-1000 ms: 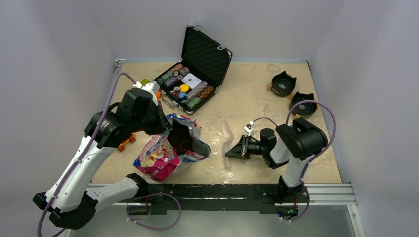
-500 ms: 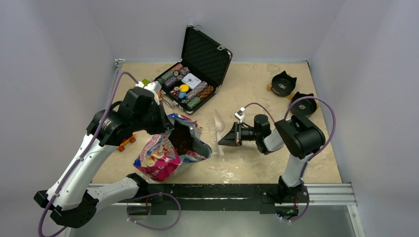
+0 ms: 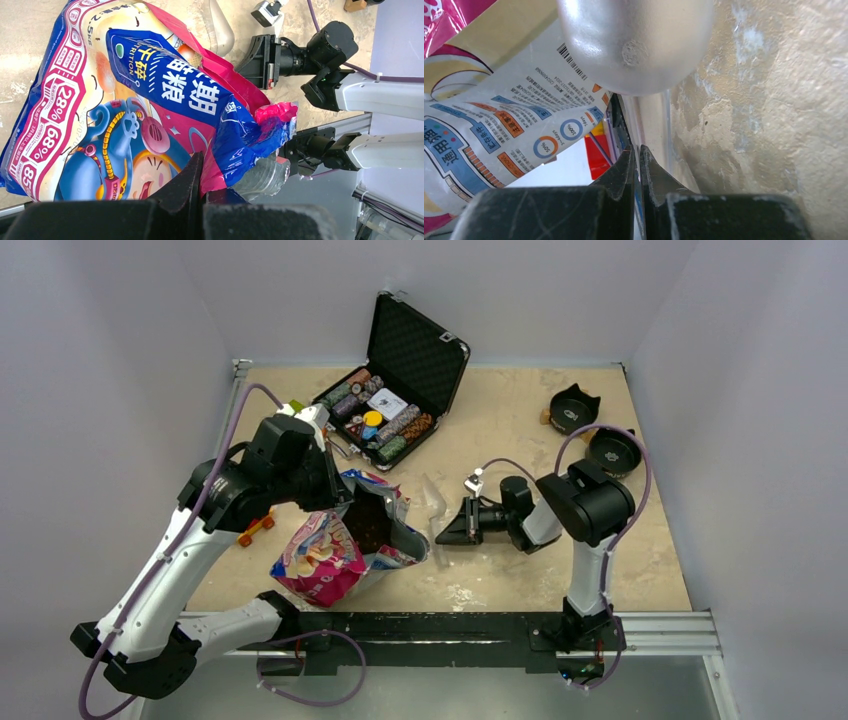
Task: Serve the pet food
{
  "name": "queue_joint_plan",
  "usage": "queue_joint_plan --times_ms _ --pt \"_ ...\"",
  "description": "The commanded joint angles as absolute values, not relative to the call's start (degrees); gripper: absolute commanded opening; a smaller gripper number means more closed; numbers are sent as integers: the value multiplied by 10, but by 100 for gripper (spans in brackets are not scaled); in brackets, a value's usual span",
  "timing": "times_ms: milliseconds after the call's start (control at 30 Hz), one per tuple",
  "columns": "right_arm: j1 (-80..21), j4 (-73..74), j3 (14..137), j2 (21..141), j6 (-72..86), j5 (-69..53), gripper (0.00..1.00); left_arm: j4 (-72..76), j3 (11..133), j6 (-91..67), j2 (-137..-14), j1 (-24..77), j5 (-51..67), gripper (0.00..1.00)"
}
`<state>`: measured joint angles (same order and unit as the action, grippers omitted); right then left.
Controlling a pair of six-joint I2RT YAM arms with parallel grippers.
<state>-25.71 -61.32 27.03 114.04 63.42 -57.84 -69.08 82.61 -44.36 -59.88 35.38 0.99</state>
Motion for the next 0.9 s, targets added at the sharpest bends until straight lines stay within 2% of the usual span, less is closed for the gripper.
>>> queue_joint_plan --times_ms 0,267,433,867 --pt "-249 -571 248 1128 565 -546 6 -682 852 -453 -586 356 18 0" --pt "-238 -571 196 1126 549 -485 14 -688 839 -457 -572 356 16 0" --pt "-237 -573 174 1096 556 -462 23 -688 834 -458 -568 356 16 0" --pt "-233 -343 141 918 529 -336 28 -674 830 -451 -574 356 25 0"
